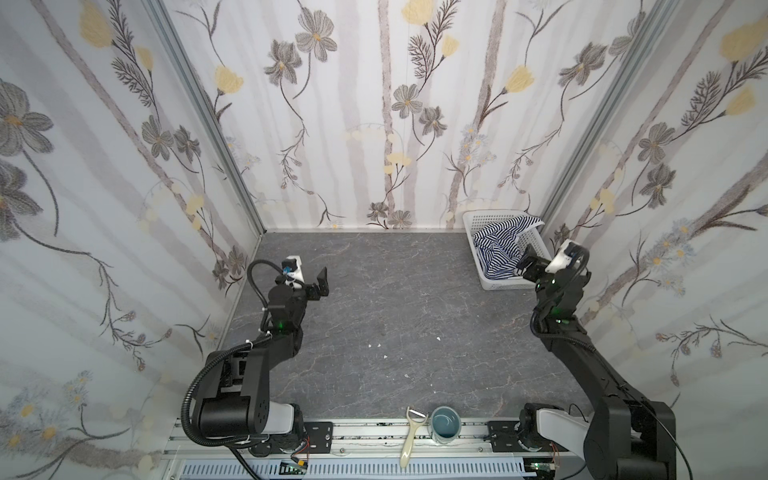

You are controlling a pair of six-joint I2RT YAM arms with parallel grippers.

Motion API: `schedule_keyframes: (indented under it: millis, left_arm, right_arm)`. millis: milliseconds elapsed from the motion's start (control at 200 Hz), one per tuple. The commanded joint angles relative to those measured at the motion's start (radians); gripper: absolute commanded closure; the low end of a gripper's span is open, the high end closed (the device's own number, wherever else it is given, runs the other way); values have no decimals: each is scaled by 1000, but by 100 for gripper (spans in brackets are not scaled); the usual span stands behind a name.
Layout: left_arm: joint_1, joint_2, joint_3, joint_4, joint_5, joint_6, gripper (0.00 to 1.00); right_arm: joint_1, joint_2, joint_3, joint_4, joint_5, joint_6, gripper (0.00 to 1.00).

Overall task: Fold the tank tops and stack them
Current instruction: 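Reach the right gripper into the basket and grasp the blue striped top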

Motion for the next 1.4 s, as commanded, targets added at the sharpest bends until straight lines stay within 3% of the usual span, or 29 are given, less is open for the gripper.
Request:
schedule_keyframes:
  millis: [0, 70, 175, 410, 590, 984, 1029, 1089, 1249, 1394]
  left_arm:
    - [1, 39, 231, -536, -2, 76, 0]
    - [-4, 81, 366, -718, 37, 123, 0]
    - [-8, 96, 465, -861, 75, 152, 0]
    - [-51, 54, 445, -949, 80, 196, 0]
    - [-67, 25, 366, -965, 46, 232, 0]
    - [-68, -14, 303, -963, 19, 239, 0]
    - [-68, -16, 302, -963, 19, 235, 0]
    - [-68, -14, 301, -963, 19, 230, 0]
    - [-68, -4, 302, -962, 26, 211, 0]
    - [-68, 4, 311, -962, 33, 199, 0]
  right_arm:
    - [2, 65, 200, -530, 48, 145, 0]
    - [-3, 125, 292, -585, 12, 125, 0]
    - [-18, 278, 477, -729, -42, 85, 0]
    - [-22, 620, 799, -914, -159, 85, 6]
    - [-22, 755, 866, -927, -141, 102, 0]
    - [-19, 930, 923, -904, -195, 125, 1]
    - [-19, 934, 923, -901, -198, 125, 8]
    - [-19, 931, 920, -893, -216, 124, 27]
    - [-12, 880, 885, -852, -220, 132, 99]
    - [3, 770, 856, -845, -212, 142, 100]
